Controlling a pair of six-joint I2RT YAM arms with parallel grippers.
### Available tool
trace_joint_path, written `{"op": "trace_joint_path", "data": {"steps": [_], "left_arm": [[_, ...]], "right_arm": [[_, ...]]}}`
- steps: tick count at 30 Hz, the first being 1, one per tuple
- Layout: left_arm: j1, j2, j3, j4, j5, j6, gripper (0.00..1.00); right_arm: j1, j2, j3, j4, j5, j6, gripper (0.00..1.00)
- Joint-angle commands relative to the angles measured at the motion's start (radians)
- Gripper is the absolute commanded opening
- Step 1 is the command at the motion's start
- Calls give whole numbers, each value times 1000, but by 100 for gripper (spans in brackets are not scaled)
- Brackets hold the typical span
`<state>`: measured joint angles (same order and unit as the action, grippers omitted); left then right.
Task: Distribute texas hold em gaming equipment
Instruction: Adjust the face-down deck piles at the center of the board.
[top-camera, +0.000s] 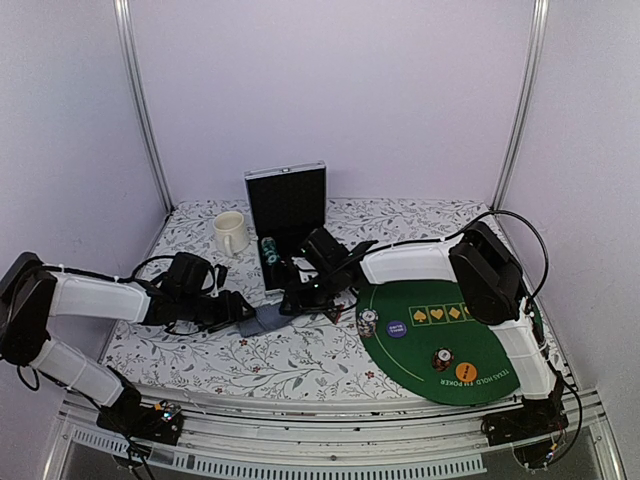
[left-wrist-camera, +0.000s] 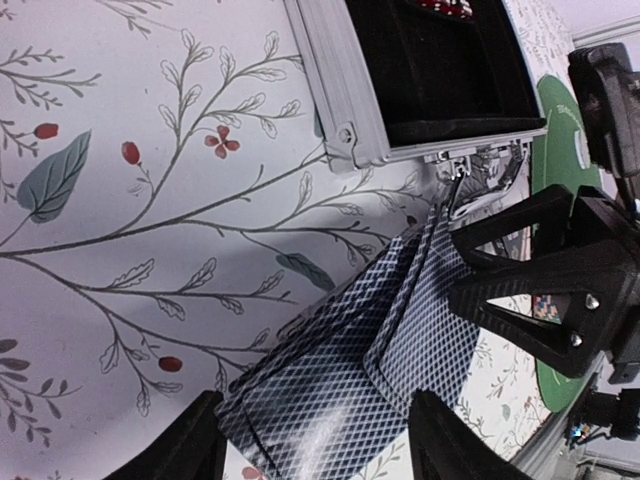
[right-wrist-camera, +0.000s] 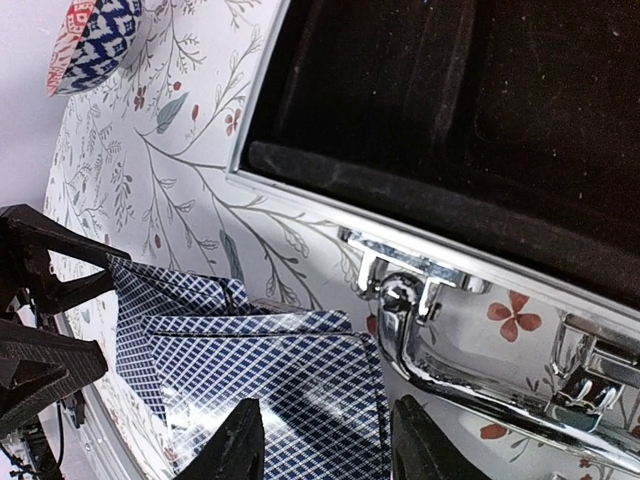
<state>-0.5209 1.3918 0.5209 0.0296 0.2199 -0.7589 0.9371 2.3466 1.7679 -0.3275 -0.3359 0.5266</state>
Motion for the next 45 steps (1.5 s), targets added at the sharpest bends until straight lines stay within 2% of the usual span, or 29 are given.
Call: {"op": "trace_joint_path", "data": {"steps": [1, 20, 33, 45], "left_arm": [[-9, 25, -4, 40, 15, -16, 64], [-51, 94, 55, 71, 3, -16, 69], [-54, 135, 68, 90, 5, -13, 69], [-57, 140, 76, 111, 16, -13, 71]], "right_arm": [[16, -7, 7, 30, -11, 29, 45], [41, -7, 19, 48, 3, 61, 45], [51, -7, 42, 50, -8, 62, 45], [50, -39, -4, 42, 18, 59, 45]]}}
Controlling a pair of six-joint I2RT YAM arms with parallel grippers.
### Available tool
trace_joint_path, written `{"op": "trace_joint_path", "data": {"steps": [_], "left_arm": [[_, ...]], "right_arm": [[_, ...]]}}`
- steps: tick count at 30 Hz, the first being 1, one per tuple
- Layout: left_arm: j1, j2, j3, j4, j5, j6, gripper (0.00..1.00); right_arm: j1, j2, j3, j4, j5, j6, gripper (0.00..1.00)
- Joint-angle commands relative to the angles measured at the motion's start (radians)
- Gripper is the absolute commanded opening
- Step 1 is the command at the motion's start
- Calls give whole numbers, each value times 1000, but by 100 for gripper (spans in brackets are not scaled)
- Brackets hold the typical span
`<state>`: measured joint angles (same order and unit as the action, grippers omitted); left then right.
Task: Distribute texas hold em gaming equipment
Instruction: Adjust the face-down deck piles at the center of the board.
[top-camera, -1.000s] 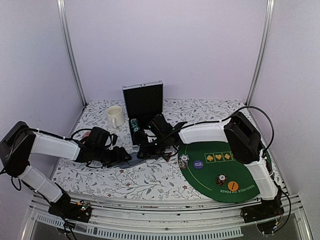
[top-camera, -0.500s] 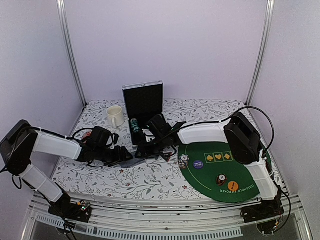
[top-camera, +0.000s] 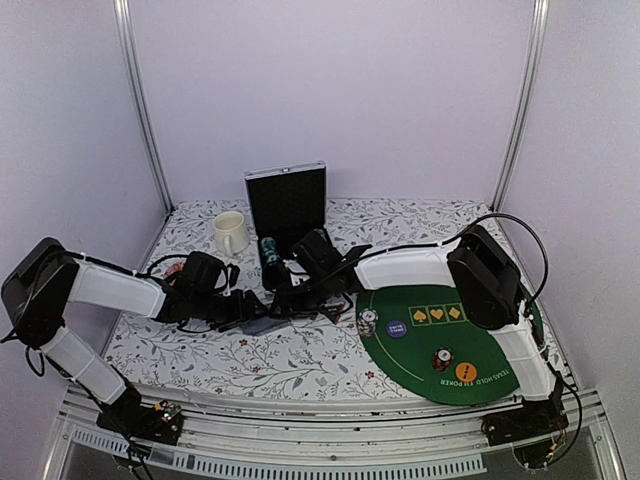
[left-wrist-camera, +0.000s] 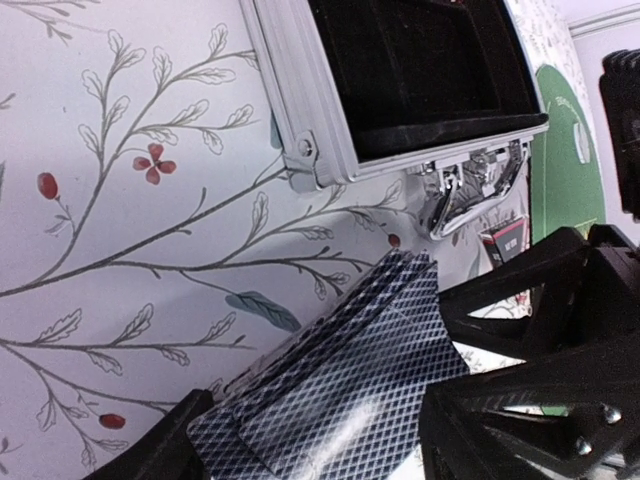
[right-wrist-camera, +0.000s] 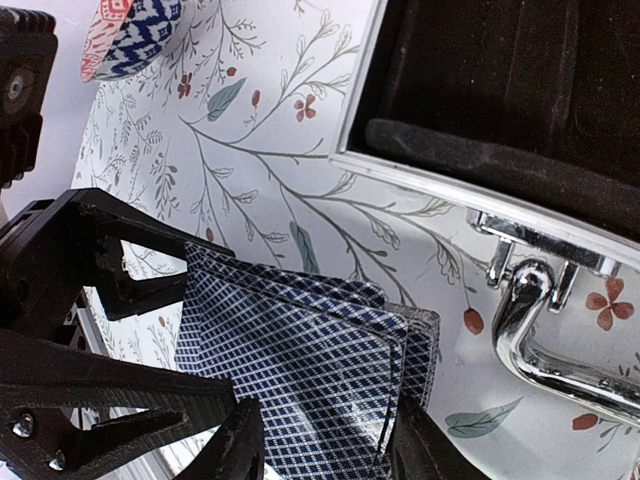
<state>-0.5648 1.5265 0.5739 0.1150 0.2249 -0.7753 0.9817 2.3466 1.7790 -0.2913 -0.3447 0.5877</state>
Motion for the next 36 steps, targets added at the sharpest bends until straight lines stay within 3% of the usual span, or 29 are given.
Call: {"op": "trace_joint_path", "data": {"steps": [1, 16, 24, 36], "left_arm": [[-14, 3, 23, 23, 11, 4, 71], [-10, -52, 9, -84, -38, 35, 79], [-7, -99, -23, -100, -65, 22, 71], [-11, -29, -20, -55, -32, 13, 51]], "right_arm": [[5, -45, -16, 0, 35, -6, 45], [-22, -90, -51, -31, 107, -40, 51], [-21, -48, -49, -30, 61, -41, 42], [-13, -19, -31, -6, 26, -34, 31]]}}
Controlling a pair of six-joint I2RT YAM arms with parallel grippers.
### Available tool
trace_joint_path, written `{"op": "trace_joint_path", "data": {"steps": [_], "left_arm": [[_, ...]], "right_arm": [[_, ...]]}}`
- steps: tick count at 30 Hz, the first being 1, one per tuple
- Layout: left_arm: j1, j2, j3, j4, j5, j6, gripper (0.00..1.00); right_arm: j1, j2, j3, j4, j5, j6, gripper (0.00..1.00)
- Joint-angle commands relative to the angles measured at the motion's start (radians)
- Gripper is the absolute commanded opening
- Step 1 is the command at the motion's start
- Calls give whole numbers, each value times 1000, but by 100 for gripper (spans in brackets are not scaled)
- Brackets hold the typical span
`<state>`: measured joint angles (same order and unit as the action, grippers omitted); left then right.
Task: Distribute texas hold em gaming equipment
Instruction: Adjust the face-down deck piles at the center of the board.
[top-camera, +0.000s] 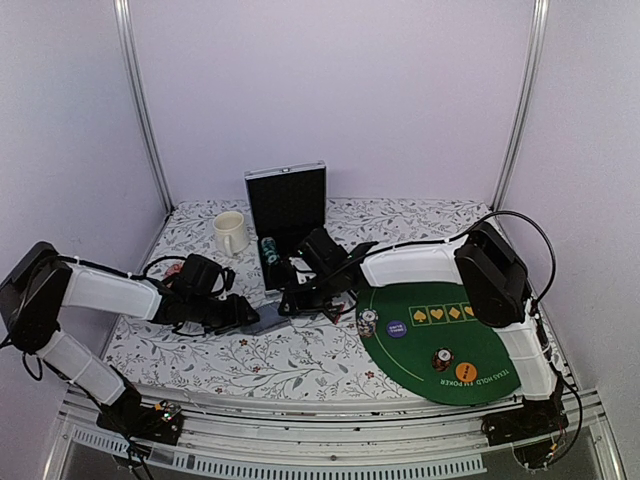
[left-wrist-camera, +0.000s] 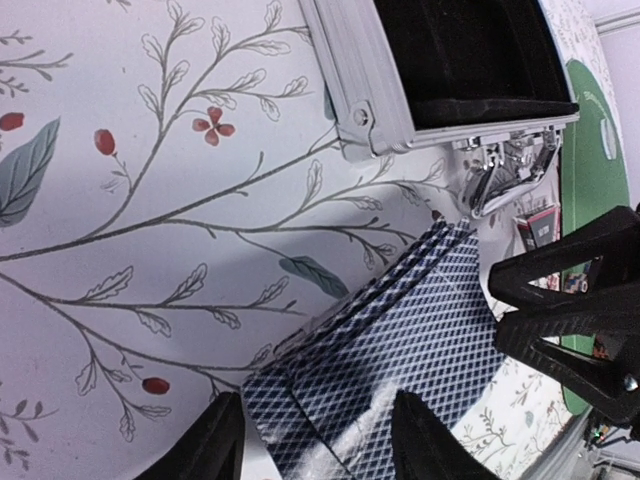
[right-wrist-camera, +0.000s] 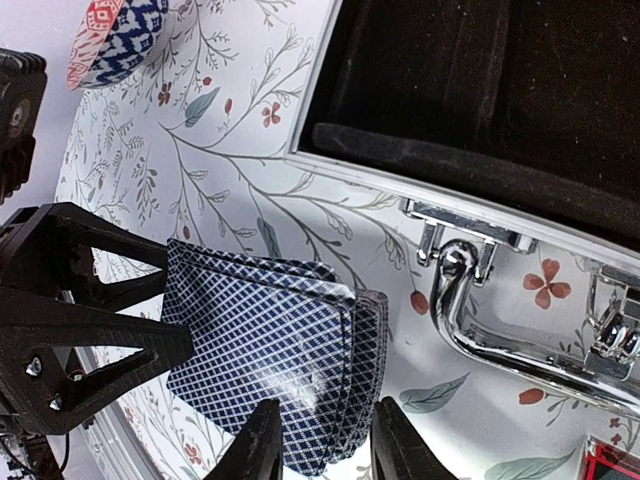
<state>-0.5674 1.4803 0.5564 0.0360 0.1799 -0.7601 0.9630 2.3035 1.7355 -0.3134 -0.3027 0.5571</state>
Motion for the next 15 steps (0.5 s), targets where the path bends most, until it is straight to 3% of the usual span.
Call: {"op": "trace_joint_path", "data": {"steps": [1, 15], "left_arm": [[-10, 22, 2, 27, 14, -2, 51], [-46, 75, 43, 39, 25, 7, 48]], "right_arm": [[7, 27, 15, 15, -18, -5, 31], [19, 36, 39, 16, -30, -3, 23]]}}
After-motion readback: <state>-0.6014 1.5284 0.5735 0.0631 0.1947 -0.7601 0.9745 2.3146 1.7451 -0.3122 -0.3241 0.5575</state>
